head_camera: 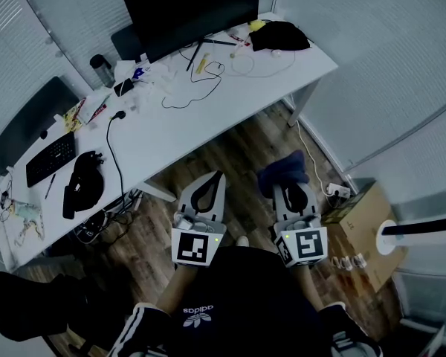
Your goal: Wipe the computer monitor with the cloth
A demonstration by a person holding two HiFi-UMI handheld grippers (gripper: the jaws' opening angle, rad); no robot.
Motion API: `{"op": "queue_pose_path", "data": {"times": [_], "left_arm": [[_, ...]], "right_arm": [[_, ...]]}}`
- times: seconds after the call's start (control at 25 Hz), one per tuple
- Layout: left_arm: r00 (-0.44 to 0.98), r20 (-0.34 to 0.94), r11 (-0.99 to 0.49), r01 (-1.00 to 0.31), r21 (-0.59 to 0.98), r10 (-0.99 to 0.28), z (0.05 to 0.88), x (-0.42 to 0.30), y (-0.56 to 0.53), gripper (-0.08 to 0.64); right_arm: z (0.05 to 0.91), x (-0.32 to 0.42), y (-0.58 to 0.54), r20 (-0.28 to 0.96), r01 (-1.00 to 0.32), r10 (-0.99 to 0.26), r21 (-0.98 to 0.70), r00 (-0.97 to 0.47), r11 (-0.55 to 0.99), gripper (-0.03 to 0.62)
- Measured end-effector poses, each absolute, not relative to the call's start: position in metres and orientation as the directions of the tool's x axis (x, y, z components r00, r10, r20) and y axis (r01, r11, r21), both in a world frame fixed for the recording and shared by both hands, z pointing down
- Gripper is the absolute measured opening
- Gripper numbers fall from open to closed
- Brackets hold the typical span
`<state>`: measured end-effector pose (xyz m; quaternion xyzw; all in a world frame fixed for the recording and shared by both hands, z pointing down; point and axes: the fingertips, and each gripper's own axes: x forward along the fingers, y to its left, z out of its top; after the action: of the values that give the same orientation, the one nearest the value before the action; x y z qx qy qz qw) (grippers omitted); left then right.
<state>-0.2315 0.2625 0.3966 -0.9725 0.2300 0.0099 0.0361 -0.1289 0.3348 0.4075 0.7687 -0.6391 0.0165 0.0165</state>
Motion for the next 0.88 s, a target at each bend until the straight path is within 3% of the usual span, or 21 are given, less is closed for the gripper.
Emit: {"op": "queue_pose_path", "data": {"times": [0.52, 0.88], "left_arm": [[0.881, -0.002, -0.880, -0.474, -0.045, -0.474, 0.409, -0.208, 0.293, 0.005], [0.879, 0.009, -0.879, -0.475, -0.043, -0.476, 0.411, -0.165, 0.257, 0.005]], "right_arm": [[0.421, -0.086, 0.388, 0.047, -0.986, -0.985, -0.014, 0.165, -0.166, 0.048], [0.433, -0.043, 0.358, 0.079, -0.985, -0.983, -0.025, 0.166, -0.169, 0.048]]}}
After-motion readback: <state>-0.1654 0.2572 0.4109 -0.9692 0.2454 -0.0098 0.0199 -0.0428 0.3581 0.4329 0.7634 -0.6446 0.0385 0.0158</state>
